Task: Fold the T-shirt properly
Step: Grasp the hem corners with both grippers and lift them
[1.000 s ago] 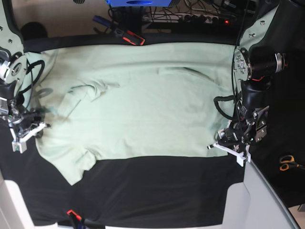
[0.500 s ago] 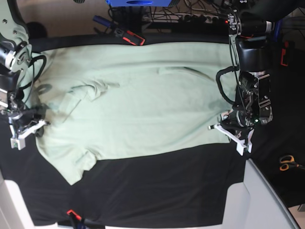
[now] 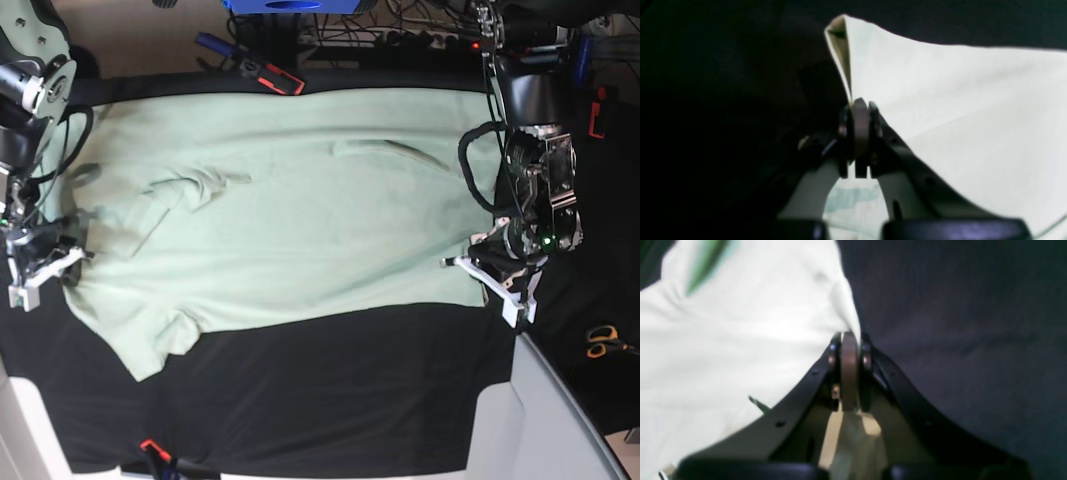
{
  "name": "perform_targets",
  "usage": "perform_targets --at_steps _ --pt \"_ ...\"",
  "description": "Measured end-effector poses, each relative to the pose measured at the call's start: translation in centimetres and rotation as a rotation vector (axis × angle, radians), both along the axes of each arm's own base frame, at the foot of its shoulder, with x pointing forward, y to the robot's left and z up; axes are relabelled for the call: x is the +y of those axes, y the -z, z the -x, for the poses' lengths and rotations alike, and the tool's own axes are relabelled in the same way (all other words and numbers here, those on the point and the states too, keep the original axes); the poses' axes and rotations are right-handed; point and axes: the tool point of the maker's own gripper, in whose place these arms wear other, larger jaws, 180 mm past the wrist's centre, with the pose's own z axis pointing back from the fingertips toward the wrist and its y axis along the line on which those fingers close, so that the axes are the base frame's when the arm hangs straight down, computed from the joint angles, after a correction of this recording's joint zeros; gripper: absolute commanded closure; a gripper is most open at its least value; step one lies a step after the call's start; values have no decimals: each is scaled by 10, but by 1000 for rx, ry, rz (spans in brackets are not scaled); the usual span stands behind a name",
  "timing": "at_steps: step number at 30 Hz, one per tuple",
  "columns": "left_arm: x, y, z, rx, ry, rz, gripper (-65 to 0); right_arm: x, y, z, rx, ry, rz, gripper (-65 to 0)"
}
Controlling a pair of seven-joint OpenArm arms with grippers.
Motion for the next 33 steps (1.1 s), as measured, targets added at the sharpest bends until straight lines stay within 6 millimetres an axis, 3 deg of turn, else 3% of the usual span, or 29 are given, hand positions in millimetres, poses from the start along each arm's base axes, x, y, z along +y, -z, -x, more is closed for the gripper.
perform_targets --at_steps 6,14,25,26,30,33 --pt "-2 -11 7 -28 17 -20 0 -2 4 9 77 -20 22 0" --pt "-1 12 38 46 20 -24 0 -1 20 30 141 -23 19 0" --pt "8 12 41 55 20 -43 0 -1 21 32 146 -24 19 -6" --pt "8 12 41 55 20 -43 -13 -1 21 32 146 -24 19 -20" --pt "8 13 43 57 20 -43 -191 -2 21 32 147 -24 20 -154" --pt "8 16 49 70 20 -47 -260 -1 23 35 167 -26 18 -260"
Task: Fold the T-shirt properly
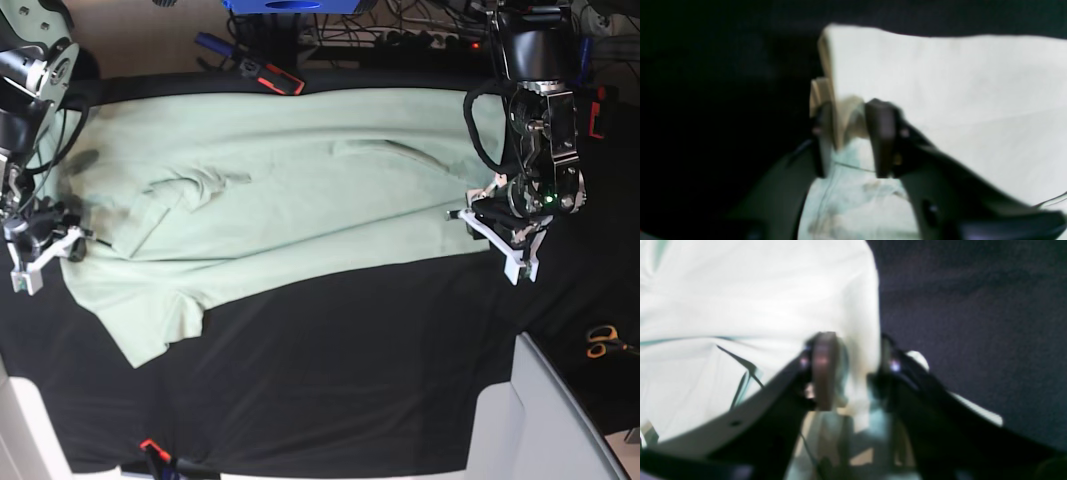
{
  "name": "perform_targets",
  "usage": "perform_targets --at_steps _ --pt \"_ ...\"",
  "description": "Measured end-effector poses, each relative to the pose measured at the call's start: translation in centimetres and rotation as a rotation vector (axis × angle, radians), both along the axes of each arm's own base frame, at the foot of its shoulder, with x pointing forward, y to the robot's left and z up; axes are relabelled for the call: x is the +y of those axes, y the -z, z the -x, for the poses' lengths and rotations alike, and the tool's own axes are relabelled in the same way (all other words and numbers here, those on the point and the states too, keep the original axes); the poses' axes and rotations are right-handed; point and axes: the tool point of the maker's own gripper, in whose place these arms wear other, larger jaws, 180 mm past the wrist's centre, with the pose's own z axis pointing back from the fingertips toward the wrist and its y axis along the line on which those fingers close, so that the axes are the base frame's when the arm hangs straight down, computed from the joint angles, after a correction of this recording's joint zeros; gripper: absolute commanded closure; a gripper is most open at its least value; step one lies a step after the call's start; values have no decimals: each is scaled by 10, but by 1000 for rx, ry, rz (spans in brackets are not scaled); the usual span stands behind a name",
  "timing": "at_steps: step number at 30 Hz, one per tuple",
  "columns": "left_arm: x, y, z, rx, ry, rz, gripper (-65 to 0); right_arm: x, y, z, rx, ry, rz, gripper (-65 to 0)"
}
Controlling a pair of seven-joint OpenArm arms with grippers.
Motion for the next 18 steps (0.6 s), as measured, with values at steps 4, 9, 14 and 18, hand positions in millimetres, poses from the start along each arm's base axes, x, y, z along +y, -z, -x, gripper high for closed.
perform_targets --at_steps 4,9,14,18 --pt "-1 4 11 16 4 -1 -270 0 0 0 1 -1 0 -322" --pt "27 -15 5 -55 -107 6 -270 -6 -16 -9 -45 -6 39 -319" --pt "55 -19 -5 -62 -183 -9 -272 -4 -28 -12 -84 -17 69 -319" --pt "40 -6 -24 -37 -191 64 -272 -2 -33 -11 -83 -31 85 -319"
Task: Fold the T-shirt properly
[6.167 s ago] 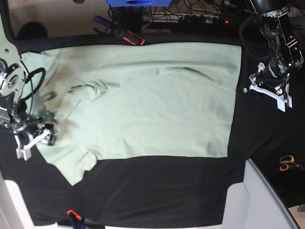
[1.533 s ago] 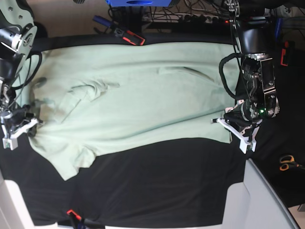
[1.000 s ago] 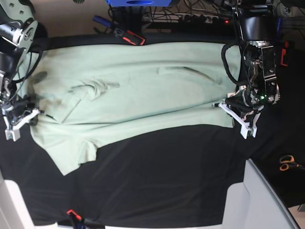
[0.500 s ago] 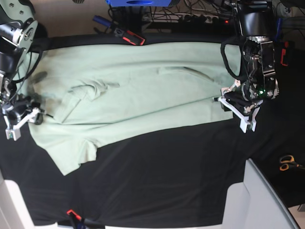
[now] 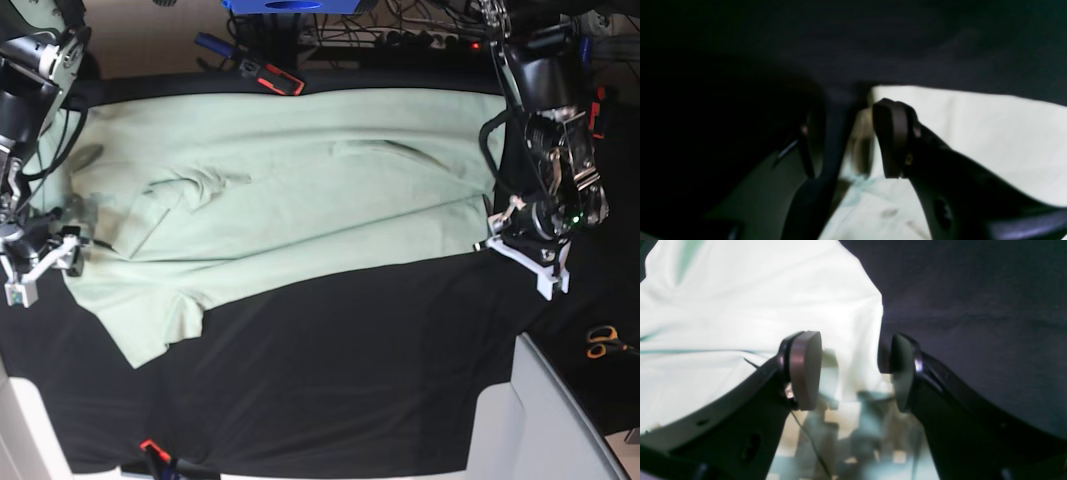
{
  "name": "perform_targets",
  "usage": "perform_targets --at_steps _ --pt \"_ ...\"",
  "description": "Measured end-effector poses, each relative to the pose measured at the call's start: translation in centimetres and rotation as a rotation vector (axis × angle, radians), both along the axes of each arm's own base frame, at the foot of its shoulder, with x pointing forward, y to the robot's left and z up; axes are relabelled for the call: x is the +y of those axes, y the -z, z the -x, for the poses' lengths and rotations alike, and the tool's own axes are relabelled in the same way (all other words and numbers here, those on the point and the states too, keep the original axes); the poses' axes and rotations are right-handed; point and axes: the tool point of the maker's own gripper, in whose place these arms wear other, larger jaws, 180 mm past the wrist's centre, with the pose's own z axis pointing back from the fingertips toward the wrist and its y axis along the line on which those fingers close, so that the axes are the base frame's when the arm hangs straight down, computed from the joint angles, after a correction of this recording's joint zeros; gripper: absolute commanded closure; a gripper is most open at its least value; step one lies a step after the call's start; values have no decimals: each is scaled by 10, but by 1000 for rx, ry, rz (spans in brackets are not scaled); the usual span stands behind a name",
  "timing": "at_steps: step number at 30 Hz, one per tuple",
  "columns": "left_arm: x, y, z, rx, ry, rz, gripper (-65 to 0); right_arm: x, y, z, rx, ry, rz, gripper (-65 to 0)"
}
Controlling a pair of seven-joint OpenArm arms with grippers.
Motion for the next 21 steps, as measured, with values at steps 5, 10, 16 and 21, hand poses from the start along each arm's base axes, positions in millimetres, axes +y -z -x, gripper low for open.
perform_targets --at_steps 5,10,16,21 --pt "-7 16 -7 44 -23 51 -272 4 -1 -1 0 -1 0 -319" --pt "-11 21 -13 59 -27 75 -272 5 0 -1 1 -4 -2 -319" --pt "-14 25 -17 69 -31 92 -272 6 0 -1 1 -5 -3 -319" --pt "-13 38 -22 42 -61 107 -272 5 0 -1 1 -4 -2 -319"
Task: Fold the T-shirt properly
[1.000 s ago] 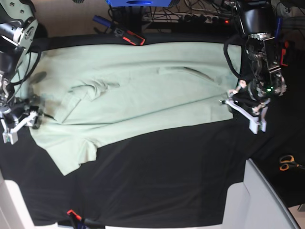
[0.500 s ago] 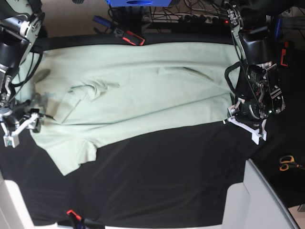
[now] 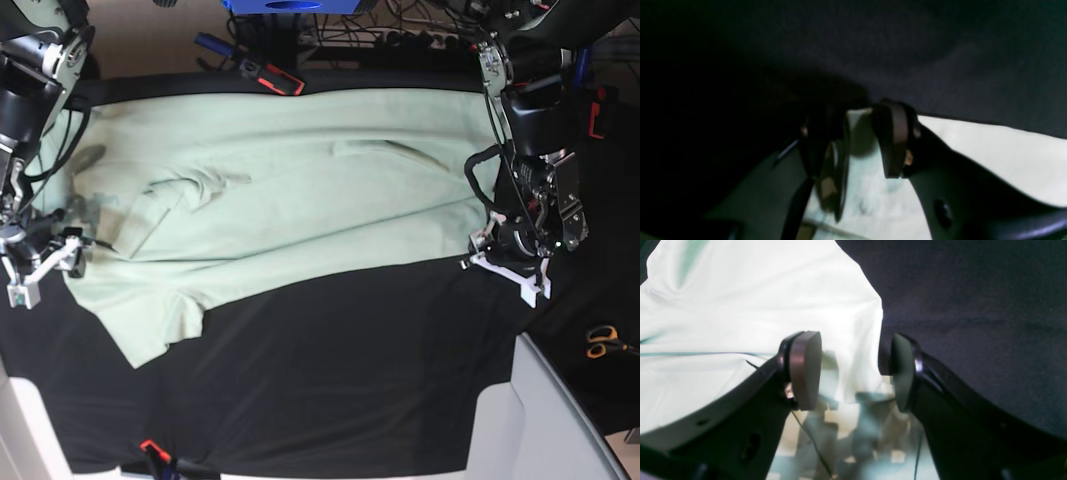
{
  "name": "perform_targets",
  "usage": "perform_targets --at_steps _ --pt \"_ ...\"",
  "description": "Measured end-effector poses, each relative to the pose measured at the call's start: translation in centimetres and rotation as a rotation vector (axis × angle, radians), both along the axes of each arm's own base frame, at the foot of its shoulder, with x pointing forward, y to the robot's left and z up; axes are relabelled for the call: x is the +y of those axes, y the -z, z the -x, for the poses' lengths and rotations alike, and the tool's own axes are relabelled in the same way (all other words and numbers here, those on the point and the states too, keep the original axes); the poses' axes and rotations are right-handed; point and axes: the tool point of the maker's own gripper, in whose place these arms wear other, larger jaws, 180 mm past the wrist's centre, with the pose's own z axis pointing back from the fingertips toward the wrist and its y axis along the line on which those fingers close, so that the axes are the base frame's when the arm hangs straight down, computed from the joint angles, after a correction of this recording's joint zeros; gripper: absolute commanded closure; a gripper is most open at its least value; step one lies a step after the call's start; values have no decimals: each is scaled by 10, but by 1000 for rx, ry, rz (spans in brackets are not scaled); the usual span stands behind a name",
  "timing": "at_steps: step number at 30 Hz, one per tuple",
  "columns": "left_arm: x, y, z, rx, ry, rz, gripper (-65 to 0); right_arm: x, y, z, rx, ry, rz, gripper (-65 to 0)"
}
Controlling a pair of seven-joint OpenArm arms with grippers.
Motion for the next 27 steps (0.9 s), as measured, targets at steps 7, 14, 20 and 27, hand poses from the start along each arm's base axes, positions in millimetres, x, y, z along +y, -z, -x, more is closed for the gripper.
perform_targets --at_steps 7,14,20,27 --pt "0 4 -7 -44 -14 0 -259 0 0 0 0 1 0 -319" --pt "0 5 -6 -45 -17 -2 0 0 0 0 0 0 0 -319" --pt "0 5 -6 -45 -17 -2 0 0 -3 -4 -8 -2 -1 -324" --pt "1 3 -4 -54 -15 -7 0 -12 -33 -64 -65 31 -63 -337"
